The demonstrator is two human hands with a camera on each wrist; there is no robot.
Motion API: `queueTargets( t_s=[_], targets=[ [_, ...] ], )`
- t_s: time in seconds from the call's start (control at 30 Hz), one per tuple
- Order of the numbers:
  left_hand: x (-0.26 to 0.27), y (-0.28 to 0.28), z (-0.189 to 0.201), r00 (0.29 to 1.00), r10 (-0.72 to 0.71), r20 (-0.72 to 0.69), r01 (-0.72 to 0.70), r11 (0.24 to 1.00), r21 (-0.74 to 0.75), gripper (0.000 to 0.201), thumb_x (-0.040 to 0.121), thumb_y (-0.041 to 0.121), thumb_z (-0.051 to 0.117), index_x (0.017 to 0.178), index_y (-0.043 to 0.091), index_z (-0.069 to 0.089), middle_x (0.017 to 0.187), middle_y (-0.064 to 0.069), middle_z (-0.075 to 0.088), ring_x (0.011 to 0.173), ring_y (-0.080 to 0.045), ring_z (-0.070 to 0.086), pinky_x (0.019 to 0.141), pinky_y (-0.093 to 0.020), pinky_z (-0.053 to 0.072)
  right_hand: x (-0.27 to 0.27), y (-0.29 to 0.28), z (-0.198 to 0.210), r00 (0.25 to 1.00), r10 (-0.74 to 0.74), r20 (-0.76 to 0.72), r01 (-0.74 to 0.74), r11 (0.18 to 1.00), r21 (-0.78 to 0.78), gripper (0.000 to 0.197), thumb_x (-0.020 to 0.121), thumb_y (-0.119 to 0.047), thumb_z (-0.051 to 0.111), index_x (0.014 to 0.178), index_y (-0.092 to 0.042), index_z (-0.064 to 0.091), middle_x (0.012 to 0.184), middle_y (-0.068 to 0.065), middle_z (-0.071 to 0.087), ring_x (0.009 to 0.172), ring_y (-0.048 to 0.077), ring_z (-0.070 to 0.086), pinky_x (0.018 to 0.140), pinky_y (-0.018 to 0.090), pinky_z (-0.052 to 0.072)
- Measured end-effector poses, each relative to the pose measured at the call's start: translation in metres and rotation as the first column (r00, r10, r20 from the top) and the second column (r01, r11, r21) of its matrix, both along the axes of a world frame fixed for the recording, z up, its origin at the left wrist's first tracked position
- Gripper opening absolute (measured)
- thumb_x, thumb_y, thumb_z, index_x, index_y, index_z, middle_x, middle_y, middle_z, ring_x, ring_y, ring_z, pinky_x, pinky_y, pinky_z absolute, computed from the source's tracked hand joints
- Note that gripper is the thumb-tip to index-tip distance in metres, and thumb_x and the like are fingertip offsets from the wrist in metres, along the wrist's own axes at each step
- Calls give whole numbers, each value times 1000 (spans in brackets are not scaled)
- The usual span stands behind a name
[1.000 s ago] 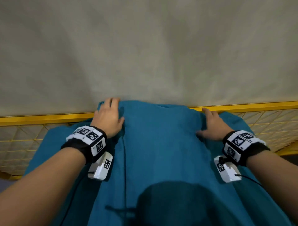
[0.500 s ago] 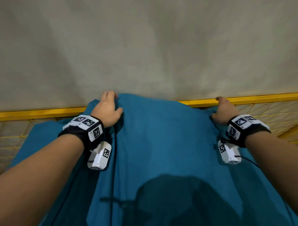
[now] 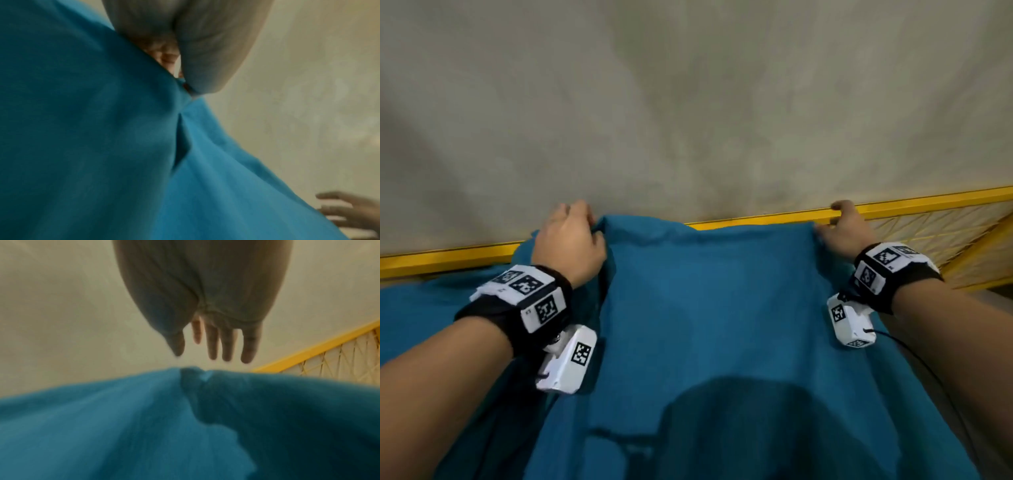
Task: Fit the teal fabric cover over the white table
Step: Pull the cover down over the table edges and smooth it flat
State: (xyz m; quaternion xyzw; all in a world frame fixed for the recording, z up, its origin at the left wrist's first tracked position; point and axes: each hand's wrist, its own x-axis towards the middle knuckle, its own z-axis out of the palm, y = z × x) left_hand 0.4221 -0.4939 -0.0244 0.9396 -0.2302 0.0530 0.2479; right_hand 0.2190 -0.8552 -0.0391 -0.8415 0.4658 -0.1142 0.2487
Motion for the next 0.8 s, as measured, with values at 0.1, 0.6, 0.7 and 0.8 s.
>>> queueTargets(
  t_s=[0.1, 0.6, 0.7, 0.8],
  targets=[
    [7, -10, -5, 998, -67, -23, 66, 997, -40, 32, 94, 19, 61, 120, 2, 55, 124, -27, 52, 118, -44, 52, 105, -47, 41, -6, 1, -14, 941, 140, -309, -147, 989, 0, 78, 79, -30, 69, 142, -10, 27, 133, 22, 51, 119, 40, 53, 96, 44, 46],
    [-47, -29, -18, 756, -355, -550, 391, 919, -55, 22, 94, 40, 62, 82, 22, 66, 93, 5, 58, 93, -12, 58, 79, -26, 40, 47, 143, -40, 609, 678, -412, -716, 693, 85, 74, 79, -47, 61, 144, -27, 32, 155, 3, 24, 141, 29, 25, 108, 56, 27],
    [-23, -6, -33, 832, -212, -513, 334, 929, 157, 32, 86, 29, 73, 112, 17, 58, 128, -11, 49, 122, -27, 56, 101, -28, 43, 49, 136, -32, 706, 627, -329, -636, 766, 94, 80, 68, -38, 76, 134, -16, 38, 132, 10, 44, 123, 33, 44, 98, 48, 42],
    [-29, 0, -32, 767, -241, -595, 516, 782, 349, 100, 69, 40, 78, 151, 14, 28, 147, -9, 46, 132, -27, 52, 111, -37, 44, 59, 145, -22, 709, 623, -329, -675, 735, -63, 107, 60, -20, 82, 146, -18, 18, 133, 12, 40, 124, 34, 42, 101, 47, 40]
  ],
)
